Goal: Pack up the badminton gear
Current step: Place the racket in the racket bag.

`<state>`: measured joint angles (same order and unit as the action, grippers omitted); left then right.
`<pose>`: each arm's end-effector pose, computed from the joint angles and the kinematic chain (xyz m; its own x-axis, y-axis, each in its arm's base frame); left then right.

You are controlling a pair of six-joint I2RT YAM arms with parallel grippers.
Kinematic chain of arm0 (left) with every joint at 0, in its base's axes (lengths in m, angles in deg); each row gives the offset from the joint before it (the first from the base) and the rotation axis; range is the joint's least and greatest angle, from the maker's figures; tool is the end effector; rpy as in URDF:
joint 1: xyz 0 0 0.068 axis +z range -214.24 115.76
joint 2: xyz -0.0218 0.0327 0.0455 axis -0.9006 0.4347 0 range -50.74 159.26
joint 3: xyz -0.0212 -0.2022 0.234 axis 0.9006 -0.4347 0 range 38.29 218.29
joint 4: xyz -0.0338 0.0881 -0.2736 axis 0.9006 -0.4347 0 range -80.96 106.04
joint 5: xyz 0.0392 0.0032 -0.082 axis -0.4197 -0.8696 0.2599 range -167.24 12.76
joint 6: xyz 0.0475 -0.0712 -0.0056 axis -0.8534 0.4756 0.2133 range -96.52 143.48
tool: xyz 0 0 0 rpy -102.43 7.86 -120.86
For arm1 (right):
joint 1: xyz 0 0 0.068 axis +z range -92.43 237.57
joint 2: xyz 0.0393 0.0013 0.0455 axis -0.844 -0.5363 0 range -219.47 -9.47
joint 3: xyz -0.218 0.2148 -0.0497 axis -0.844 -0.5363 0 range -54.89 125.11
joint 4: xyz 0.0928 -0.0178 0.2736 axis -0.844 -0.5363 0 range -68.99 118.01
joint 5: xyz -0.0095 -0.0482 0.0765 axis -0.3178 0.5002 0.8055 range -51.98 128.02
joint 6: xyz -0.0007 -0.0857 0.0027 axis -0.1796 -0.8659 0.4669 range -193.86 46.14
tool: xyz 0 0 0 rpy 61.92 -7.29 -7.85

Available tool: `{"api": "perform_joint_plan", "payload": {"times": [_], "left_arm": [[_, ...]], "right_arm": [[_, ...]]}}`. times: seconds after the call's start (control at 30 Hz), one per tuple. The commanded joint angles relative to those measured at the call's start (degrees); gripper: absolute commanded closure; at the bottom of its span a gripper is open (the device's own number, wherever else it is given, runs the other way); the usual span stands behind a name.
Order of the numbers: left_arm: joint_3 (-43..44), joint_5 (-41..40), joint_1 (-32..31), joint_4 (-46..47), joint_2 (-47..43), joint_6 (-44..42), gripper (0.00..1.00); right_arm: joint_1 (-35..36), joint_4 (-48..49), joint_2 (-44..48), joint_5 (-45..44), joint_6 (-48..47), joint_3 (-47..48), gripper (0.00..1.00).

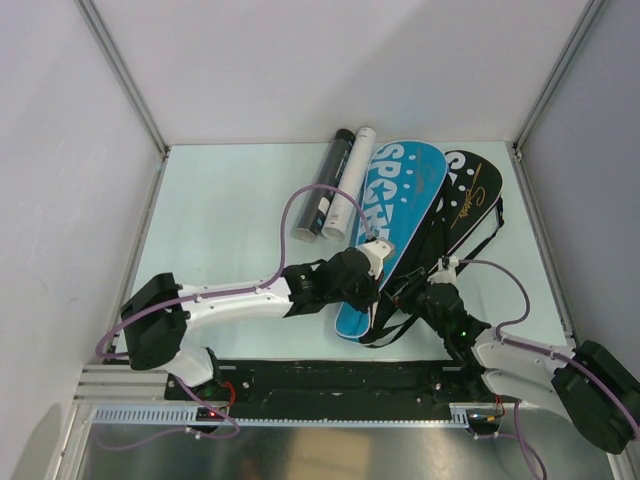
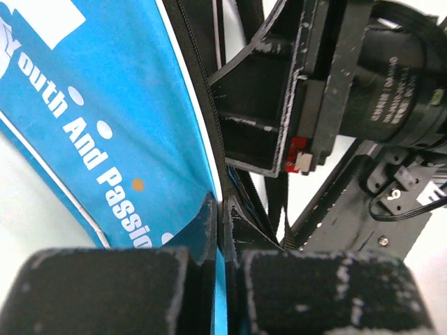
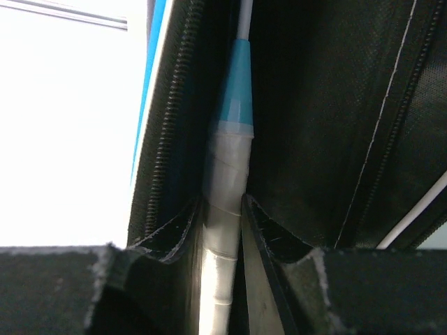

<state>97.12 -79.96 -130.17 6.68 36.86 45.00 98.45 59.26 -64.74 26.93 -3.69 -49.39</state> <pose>0.1640 -0.3588 0.2436 -0.5633 0.3624 -0.7425 0.7419 0.6174 -0.2615 0.1694 0.1274 0.1440 -0.5559 0.7398 -0.3791 0.0549 0.4877 0.8713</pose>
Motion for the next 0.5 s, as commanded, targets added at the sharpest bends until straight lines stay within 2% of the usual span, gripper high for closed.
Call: {"api": "perform_joint_plan", "payload": {"times": [0.0, 0.17, 0.23, 0.33, 0.47], "left_arm": [[-0.5, 11.4, -1.6, 4.2, -2.2, 6.3, 1.0], [-2.0, 13.4, -1.6, 6.8, -1.6, 8.3, 1.0], [-2.6, 12.9, -1.6, 7.2, -1.6, 8.5, 1.0], [-3.3, 10.6, -1.5, 7.1, -1.4, 8.6, 0.95], [-3.0, 10.0, -1.5, 6.0, -1.2, 7.8, 0.7]], "right_arm": [[-1.7, 7.7, -2.7, -8.5, -2.3, 2.6, 0.74], [-1.3, 11.2, -8.9, -7.5, -2.5, 2.3, 0.72], [-1.3, 9.3, -8.4, -6.6, -2.8, 2.5, 0.68], [-1.4, -1.2, -2.3, -6.4, -3.8, 5.3, 0.56], [-1.3, -23.6, 7.1, -7.6, -6.4, 10.4, 0.41]]}}
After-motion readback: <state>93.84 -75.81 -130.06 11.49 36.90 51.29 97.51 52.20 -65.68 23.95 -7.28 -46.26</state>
